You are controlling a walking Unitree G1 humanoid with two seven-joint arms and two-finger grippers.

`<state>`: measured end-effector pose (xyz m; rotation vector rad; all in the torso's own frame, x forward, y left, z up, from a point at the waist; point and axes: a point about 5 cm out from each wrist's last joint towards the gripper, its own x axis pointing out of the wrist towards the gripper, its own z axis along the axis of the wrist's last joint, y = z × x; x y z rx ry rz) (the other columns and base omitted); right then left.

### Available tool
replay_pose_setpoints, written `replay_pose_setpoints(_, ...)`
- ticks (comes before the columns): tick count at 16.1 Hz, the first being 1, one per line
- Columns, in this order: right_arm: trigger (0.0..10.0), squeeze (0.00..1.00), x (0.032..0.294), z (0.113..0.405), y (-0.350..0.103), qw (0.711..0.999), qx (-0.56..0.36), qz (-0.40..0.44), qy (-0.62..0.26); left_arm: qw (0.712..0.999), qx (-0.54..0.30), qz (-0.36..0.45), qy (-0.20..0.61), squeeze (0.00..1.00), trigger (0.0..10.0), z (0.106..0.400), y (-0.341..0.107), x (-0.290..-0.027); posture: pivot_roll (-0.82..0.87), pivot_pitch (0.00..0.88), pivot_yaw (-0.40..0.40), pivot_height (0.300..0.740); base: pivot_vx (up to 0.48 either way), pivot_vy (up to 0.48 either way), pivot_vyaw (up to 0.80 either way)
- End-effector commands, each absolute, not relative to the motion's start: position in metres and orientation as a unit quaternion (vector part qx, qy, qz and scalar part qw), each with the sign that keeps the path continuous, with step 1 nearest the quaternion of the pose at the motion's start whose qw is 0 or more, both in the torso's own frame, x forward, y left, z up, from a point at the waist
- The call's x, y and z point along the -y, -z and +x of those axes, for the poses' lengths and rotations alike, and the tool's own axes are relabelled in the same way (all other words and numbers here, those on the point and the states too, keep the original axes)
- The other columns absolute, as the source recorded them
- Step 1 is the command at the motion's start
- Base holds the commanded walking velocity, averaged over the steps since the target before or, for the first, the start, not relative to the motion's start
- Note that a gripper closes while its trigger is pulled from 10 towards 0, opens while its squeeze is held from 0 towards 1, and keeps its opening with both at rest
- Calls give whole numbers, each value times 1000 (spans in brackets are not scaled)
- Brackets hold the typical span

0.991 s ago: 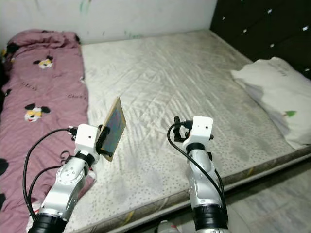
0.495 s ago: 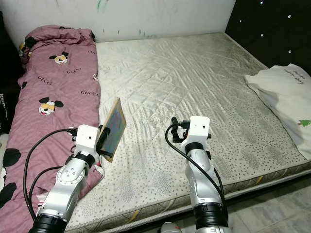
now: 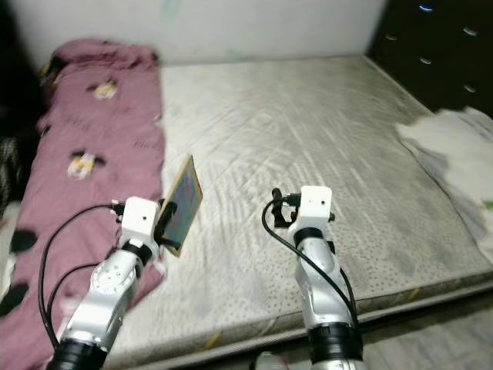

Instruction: Clean up the room

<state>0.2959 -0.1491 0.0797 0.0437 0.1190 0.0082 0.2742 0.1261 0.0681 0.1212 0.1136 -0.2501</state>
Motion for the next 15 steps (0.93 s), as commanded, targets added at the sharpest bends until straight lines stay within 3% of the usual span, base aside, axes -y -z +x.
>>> replay_pose_setpoints(1, 10000, 0, 145, 298, -81, 998, -57, 22, -9, 990, -38, 63, 124, 0, 10000, 276, -75, -128, 32, 0, 8, 740, 0, 0, 450)
replay_pose_setpoints(11, 10000, 0, 146, 297, -79, 998, -62, 25, -5, 989, -38, 62, 128, 0, 10000, 275, -75, -128, 33, 0, 9, 740, 0, 0, 0)
replay_pose_setpoints(15, 10000, 0, 146, 297, -79, 998, -62, 25, -3, 989, -38, 58, 129, 0, 10000, 275, -75, -127, 30, 0, 9, 740, 0, -252, 0)
